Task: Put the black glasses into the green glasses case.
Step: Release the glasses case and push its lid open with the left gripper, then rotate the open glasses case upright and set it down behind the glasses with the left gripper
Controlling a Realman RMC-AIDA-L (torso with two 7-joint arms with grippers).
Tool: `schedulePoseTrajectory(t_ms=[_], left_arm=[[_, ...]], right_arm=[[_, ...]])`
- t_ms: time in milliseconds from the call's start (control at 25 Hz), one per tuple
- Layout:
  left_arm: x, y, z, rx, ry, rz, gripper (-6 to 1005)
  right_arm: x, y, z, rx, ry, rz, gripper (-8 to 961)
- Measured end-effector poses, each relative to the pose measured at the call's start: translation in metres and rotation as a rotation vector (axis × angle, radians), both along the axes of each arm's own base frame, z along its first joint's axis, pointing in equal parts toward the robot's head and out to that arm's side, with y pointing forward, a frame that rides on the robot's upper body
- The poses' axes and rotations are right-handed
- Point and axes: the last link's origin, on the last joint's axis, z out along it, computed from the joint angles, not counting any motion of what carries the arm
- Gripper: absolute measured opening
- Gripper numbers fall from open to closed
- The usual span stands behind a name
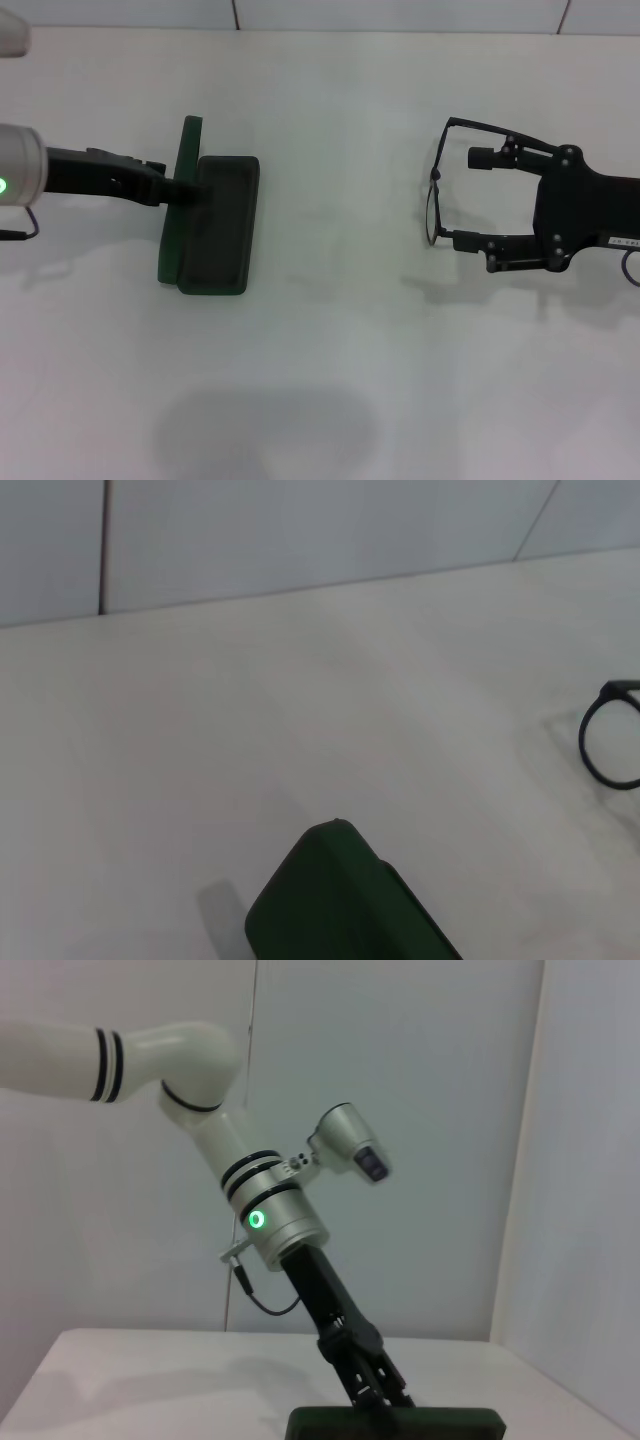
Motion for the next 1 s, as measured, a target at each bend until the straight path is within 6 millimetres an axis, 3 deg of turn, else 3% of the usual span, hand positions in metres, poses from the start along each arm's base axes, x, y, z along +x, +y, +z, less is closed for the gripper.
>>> schedulePoseTrajectory(t_ms=[440, 680, 760, 1000], left_arm=[[0.009, 0.011, -0.01, -0.025, 0.038, 0.021, 773], [0.009, 0.012, -0.008, -0.021, 0.043, 0.013, 548], [0.009, 0.012, -0.009, -0.022, 0.048, 0.003, 344], [0.018, 0.019, -0.009, -0.011, 0.063, -0.075, 206]], right_arm=[[0.001, -0.001, -0.002, -0.004, -0.004, 0.0, 884], [0.002, -0.002, -0.002, 0.0, -0.013, 0.01, 884], [0.002, -0.004, -0.003, -0.018, -0.028, 0.025, 884], [0.002, -0.017, -0.009, -0.105, -0.079, 0.105, 883]])
